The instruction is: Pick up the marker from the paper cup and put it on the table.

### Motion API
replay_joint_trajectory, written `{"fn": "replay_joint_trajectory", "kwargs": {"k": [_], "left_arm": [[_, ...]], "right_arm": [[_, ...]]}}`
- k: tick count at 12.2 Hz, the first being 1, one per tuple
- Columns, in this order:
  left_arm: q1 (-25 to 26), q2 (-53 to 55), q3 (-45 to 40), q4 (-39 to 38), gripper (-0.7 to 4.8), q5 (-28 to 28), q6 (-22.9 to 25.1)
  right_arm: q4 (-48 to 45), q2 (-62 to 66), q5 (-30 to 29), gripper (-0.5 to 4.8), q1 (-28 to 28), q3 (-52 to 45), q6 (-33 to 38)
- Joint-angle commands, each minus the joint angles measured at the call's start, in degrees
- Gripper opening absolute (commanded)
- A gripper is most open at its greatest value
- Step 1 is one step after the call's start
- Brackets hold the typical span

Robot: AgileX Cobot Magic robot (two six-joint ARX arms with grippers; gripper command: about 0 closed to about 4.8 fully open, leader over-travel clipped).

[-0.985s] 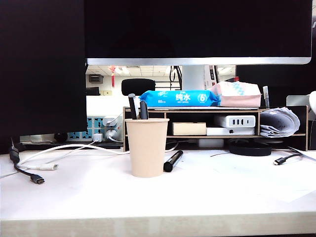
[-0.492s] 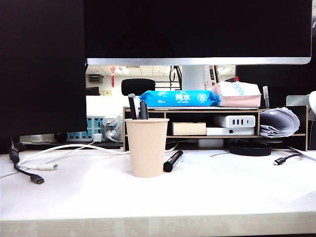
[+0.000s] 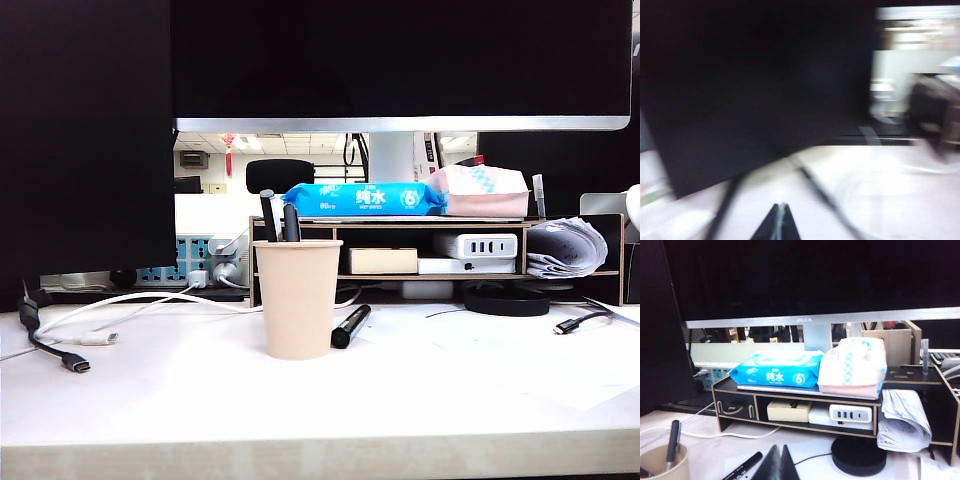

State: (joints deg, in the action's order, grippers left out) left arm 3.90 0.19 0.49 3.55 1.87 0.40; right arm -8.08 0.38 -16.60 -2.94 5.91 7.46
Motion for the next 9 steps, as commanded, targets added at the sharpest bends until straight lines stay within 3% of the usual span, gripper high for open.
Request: {"fn": "replay_joint_trajectory", "kwargs": {"k": [1, 9], "left_arm": [[0.04, 0.00, 0.04, -1.79, -0.05, 3.48, 0.31], [0.04, 0.00, 0.04, -1.79, -0.05, 3.37, 0.24]], "right_arm": [[-0.79, -0.22, -0.04, -0.04, -0.17, -1.60, 0.04], [2.27, -0.22, -0.04, -0.04, -0.17, -5.46, 0.04]]}}
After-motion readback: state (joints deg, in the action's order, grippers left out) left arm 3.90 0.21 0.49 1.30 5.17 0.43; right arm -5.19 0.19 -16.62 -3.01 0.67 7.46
